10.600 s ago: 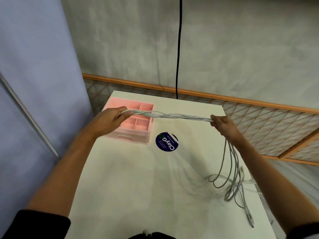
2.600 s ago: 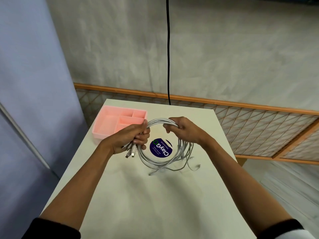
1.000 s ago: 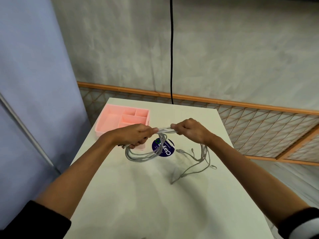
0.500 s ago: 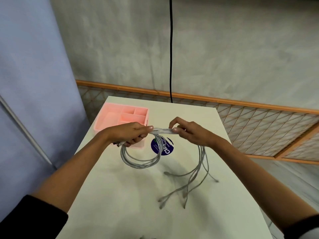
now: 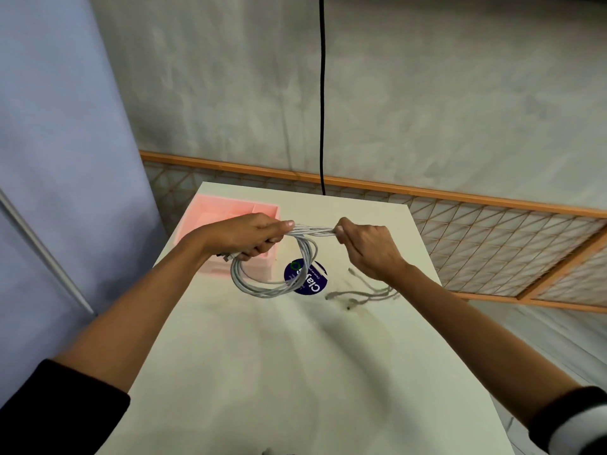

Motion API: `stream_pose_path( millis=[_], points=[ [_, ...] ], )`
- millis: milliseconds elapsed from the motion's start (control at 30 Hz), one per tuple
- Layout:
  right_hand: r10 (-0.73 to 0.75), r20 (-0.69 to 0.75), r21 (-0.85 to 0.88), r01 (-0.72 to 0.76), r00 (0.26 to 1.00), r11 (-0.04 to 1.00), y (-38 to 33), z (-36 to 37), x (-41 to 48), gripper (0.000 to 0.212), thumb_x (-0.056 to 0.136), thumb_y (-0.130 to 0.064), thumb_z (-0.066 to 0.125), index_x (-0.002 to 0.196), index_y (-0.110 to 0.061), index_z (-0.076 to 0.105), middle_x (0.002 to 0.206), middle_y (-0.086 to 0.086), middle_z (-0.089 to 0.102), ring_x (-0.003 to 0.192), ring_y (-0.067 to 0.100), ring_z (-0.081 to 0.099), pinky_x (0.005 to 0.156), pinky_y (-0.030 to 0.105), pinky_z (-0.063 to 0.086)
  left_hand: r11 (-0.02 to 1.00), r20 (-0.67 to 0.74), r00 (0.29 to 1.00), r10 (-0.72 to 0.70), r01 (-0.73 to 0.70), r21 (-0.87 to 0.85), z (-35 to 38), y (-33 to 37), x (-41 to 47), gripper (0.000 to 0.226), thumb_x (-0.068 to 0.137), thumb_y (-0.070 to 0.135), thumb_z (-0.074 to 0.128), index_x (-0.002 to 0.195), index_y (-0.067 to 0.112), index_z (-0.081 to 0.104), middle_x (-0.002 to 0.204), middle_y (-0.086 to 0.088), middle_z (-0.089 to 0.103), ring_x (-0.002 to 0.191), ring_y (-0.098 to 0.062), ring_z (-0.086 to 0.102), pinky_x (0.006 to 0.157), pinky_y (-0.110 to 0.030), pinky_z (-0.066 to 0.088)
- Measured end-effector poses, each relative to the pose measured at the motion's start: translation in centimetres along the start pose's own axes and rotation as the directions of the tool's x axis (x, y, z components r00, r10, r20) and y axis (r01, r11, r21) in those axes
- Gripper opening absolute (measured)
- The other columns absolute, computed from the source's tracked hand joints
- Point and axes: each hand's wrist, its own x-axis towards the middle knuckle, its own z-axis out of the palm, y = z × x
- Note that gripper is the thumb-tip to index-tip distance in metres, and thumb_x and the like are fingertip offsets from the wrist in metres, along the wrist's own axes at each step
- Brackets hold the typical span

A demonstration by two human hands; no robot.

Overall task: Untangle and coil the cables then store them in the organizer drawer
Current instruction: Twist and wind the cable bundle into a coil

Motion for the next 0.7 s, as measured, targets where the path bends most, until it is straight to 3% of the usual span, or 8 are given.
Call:
stream_pose_path(
  millis=[100, 167, 300, 367, 433, 500, 567, 700],
  points=[
    [0.128, 0.204, 0.302, -0.186, 0.971, 0.935, 0.2, -0.9, 0.9, 0.054, 0.099, -0.053, 0.023, 0.062, -0.018, 0.041, 0.049, -0.003, 0.037, 0.045, 0.016, 0.033, 0.056, 0.029, 0.031, 0.999, -0.007, 1.0, 0.031, -0.031, 0.03, -0.1, 0.7, 0.4, 0.048, 0.086, 0.06, 0.041, 0.065, 0.017, 0.035, 0.055, 0.005, 0.024, 0.048, -0.012, 0.018, 0.044, -0.022, 0.019],
    [0.172, 0.43, 0.531, -0.402, 0.886, 0.746, 0.2, -1.9, 1.8, 0.058, 0.089, -0.064, 0.034, 0.057, -0.016, 0.035, 0.052, -0.001, 0.031, 0.047, 0.013, 0.025, 0.051, 0.024, 0.029, 0.999, -0.005, 0.999, 0.036, -0.036, 0.026, -0.2, 0.9, 0.7, 0.05, 0.084, 0.063, 0.042, 0.066, 0.017, 0.036, 0.057, 0.004, 0.024, 0.05, -0.012, 0.017, 0.045, -0.023, 0.018],
    [-0.102, 0.721, 0.675, -0.661, 0.686, 0.328, 2.0, -2.3, 2.0, 0.048, 0.081, -0.059, 0.054, 0.062, -0.021, 0.03, 0.054, -0.006, 0.021, 0.044, 0.008, 0.014, 0.038, 0.019, 0.013, 0.999, 0.011, 0.999, 0.041, -0.041, -0.001, -0.7, 0.4, 0.8, 0.05, 0.08, 0.066, 0.045, 0.065, 0.019, 0.039, 0.059, 0.002, 0.024, 0.051, -0.012, 0.018, 0.045, -0.023, 0.018],
    [-0.239, 0.728, 0.684, -0.704, 0.642, 0.192, 3.1, -2.2, 1.6, 0.036, 0.083, -0.045, 0.063, 0.075, -0.018, 0.041, 0.055, -0.009, 0.025, 0.042, 0.003, 0.018, 0.036, 0.015, 0.014, 0.999, 0.028, 0.998, 0.051, -0.051, -0.01, -0.9, 0.2, 0.8, 0.048, 0.082, 0.065, 0.045, 0.061, 0.022, 0.039, 0.059, 0.001, 0.023, 0.052, -0.014, 0.016, 0.047, -0.027, 0.016],
    [-0.274, 0.707, 0.699, -0.704, 0.652, 0.126, 3.8, -2.0, 1.0, 0.026, 0.087, -0.033, 0.065, 0.089, -0.014, 0.047, 0.058, -0.009, 0.029, 0.044, 0.001, 0.022, 0.038, 0.014, 0.017, 0.998, 0.043, 0.997, 0.062, -0.061, -0.022, -1.0, 0.0, 0.6, 0.049, 0.084, 0.066, 0.045, 0.058, 0.025, 0.037, 0.06, 0.001, 0.022, 0.053, -0.016, 0.014, 0.049, -0.029, 0.014],
    [-0.211, 0.68, 0.732, -0.669, 0.702, 0.131, 4.4, -1.8, 0.0, 0.027, 0.088, -0.035, 0.063, 0.093, -0.013, 0.05, 0.062, -0.007, 0.032, 0.049, 0.003, 0.023, 0.041, 0.014, 0.021, 0.998, 0.039, 0.997, 0.061, -0.06, -0.029, -1.4, -0.3, 0.3, 0.052, 0.079, 0.072, 0.048, 0.061, 0.024, 0.037, 0.06, 0.0, 0.021, 0.054, -0.017, 0.013, 0.049, -0.028, 0.014],
    [-0.092, 0.629, 0.769, -0.598, 0.772, 0.226, 4.6, -1.6, -1.1, 0.031, 0.091, -0.04, 0.056, 0.097, -0.01, 0.053, 0.065, -0.004, 0.033, 0.053, 0.006, 0.024, 0.045, 0.015, 0.025, 0.999, 0.025, 0.999, 0.047, -0.046, -0.022, -1.8, -0.8, 0.0, 0.057, 0.074, 0.076, 0.052, 0.065, 0.021, 0.037, 0.061, -0.001, 0.02, 0.054, -0.017, 0.013, 0.047, -0.026, 0.016],
    [0.108, 0.367, 0.607, -0.326, 0.924, 0.725, 3.6, -0.4, -1.6, 0.032, 0.103, -0.029, 0.034, 0.081, -0.016, 0.055, 0.061, -0.005, 0.039, 0.054, 0.006, 0.033, 0.054, 0.02, 0.032, 0.999, 0.01, 1.0, 0.026, -0.025, -0.037, -1.7, -1.2, -0.1, 0.049, 0.084, 0.063, 0.048, 0.066, 0.019, 0.038, 0.061, -0.001, 0.021, 0.053, -0.017, 0.013, 0.044, -0.022, 0.018]
  ],
)
